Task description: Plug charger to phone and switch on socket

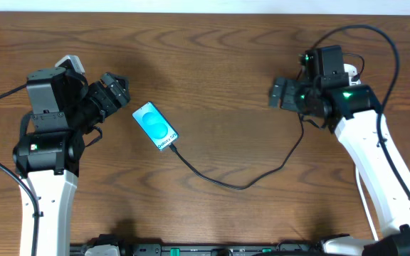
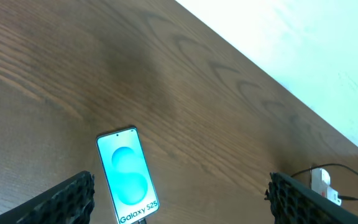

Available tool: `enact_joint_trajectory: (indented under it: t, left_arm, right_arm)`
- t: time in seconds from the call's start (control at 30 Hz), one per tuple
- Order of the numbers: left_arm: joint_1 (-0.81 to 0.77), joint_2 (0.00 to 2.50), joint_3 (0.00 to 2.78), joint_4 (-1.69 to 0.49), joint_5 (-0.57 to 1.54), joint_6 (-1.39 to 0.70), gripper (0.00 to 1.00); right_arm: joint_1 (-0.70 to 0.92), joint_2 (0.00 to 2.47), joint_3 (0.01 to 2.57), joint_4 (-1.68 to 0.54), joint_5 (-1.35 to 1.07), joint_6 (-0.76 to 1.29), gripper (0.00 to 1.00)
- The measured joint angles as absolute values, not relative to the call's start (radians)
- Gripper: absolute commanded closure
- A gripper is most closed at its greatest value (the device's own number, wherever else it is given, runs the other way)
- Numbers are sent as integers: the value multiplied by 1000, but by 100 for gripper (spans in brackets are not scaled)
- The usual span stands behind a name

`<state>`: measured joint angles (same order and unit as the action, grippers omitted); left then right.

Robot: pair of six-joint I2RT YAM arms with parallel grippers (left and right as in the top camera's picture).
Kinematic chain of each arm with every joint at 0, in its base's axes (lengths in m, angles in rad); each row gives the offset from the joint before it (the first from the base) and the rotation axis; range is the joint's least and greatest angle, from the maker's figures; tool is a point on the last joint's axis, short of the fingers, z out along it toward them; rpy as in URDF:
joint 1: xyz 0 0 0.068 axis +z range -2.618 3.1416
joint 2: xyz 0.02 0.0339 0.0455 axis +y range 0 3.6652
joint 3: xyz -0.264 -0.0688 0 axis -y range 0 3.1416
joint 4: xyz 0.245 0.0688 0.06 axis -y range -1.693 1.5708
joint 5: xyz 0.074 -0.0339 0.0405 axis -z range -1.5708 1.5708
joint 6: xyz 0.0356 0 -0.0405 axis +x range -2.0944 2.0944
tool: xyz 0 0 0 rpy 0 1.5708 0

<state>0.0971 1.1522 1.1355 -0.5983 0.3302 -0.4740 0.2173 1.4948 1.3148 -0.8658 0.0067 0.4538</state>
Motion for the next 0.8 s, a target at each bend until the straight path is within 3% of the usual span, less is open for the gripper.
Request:
enact_joint_trajectory:
  t: [0.37, 0.8]
  left_arm:
    - [97, 1152, 1135, -604, 310, -474, 10]
    - [97, 1152, 1135, -625, 308, -474, 10]
  right_arm:
    - [209, 1488, 1316, -1021, 381, 675, 1]
    - [-78, 1488, 1316, -1111, 309, 785, 1]
